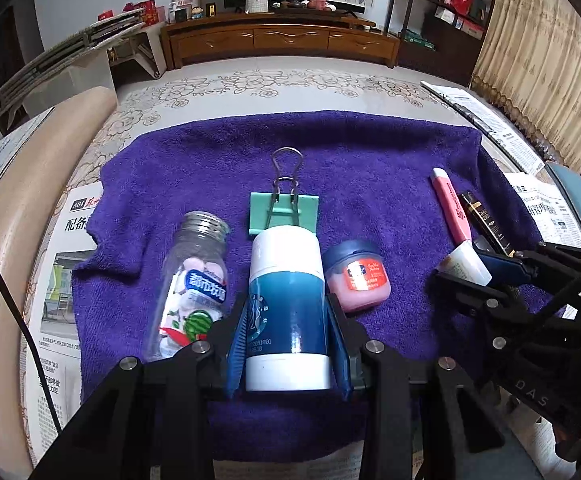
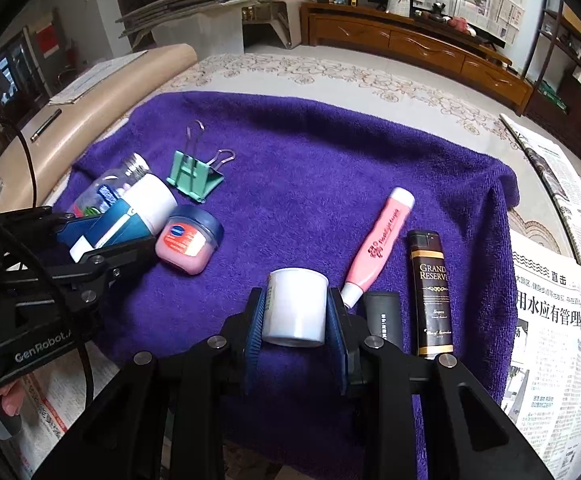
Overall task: Organize rigid objects
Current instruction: 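Carry the deodorant stick and white cup onto the towel while both grippers release them, then grasp the white round cap with the left gripper while the right gripper grasps the white charger plug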
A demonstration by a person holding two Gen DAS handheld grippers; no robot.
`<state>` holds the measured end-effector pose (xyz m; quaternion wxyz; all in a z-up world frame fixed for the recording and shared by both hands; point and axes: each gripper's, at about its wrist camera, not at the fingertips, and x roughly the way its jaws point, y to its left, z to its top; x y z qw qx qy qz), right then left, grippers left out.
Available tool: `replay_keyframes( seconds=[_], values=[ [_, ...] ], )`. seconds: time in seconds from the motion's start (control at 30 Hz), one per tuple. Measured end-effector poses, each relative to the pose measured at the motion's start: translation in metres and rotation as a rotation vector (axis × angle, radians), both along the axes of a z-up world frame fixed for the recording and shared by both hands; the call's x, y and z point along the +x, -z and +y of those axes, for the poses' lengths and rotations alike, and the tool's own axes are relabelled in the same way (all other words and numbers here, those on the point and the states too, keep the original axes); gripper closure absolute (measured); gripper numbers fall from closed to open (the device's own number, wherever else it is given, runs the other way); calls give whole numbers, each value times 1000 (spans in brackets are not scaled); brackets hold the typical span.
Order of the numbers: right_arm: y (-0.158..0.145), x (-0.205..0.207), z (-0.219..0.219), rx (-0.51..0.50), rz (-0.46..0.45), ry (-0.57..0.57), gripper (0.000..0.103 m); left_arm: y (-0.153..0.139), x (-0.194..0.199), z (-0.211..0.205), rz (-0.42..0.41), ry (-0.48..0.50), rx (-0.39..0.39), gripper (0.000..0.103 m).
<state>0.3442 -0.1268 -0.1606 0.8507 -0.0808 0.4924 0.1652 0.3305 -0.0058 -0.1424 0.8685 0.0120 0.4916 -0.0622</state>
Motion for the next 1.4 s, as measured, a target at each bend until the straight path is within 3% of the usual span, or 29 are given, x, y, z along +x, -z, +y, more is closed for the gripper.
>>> replay_keyframes(
  seconds=[0.17,0.43,0.57,0.67,0.9,1.03,1.1,1.2,1.4],
  values=[
    [0,0,-1,-7,-6,-14,73,3,0,-6,13,18,35,69],
    [0,-3,-3,-1,-12,-71,72,2,-3,-3,17,26,11,68],
    [-1,-2,-8,42,19,-95,60,0,-4,2,20,29,-32,66],
    [-2,-5,-9,43,30,-97,59,-4,-10,2,8,36,-43,64],
    [-19,-23,-22,102,11,-57,58,-27,-37,2,-44,46,-80,41],
    [-39,-44,-38,147,-27,-13,44,-37,-62,-3,-64,58,-102,17],
    [-47,-55,-47,161,-44,13,35,-40,-73,-8,-62,67,-105,10],
    [-59,-75,-67,187,-67,71,3,-43,-92,-18,-69,76,-103,0],
    [-65,-118,-100,158,-100,171,0,-36,-117,-42,-35,91,-137,0]
  ],
)
